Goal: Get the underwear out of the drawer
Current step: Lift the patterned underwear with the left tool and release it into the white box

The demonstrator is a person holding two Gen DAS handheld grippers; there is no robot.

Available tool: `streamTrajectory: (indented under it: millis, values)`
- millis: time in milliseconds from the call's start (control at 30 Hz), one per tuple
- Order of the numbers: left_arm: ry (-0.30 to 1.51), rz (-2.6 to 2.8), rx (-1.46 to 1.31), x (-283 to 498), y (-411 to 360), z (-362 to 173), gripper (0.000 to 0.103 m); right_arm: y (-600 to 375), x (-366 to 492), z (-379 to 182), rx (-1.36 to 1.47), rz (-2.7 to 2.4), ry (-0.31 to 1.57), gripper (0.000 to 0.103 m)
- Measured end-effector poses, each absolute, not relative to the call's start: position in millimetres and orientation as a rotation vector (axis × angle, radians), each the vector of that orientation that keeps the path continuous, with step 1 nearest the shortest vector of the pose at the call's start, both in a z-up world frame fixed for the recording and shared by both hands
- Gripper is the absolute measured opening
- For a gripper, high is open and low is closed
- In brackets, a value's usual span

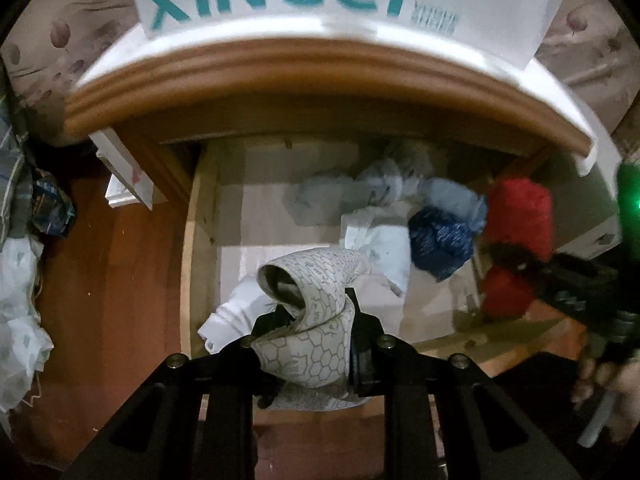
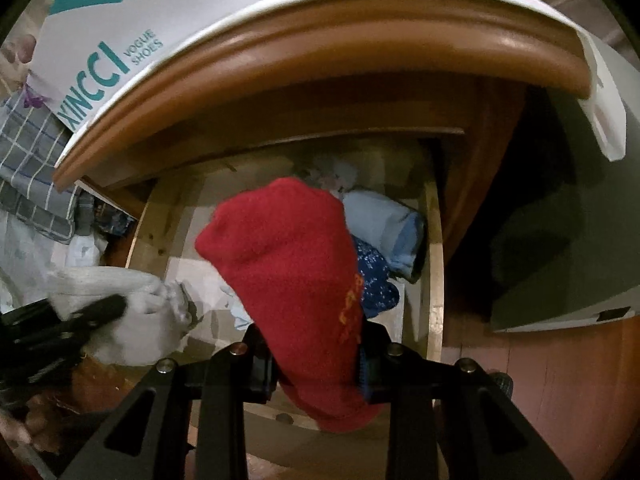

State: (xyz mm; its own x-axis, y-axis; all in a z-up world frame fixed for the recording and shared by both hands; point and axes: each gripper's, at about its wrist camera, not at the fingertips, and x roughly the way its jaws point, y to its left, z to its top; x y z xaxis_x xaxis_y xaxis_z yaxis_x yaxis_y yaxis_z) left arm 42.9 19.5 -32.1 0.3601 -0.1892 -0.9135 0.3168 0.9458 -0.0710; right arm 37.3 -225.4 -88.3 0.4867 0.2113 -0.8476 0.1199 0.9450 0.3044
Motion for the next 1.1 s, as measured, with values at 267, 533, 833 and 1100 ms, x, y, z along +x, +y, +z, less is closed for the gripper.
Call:
streamTrajectory:
  millis: [267, 533, 833, 1100]
  values:
    - [1.075, -0.336, 0.093, 34, 35, 25, 0.02, -225, 38, -100, 0.364, 0.041, 1.107, 0.029]
    - [0.976, -0.367, 0.065, 37, 47, 108, 0.02, -226, 39, -106, 0.357, 0.02, 1.13, 0.029]
    - [0.786, -0.372, 0.061, 70, 42, 230, 0.02, -227, 39, -108, 0.359, 0.005, 1.135, 0.029]
    - [0.724, -0.349, 0.116, 138, 9, 257, 0.02, -231, 39, -109, 0.362, -0.005, 1.137, 0.029]
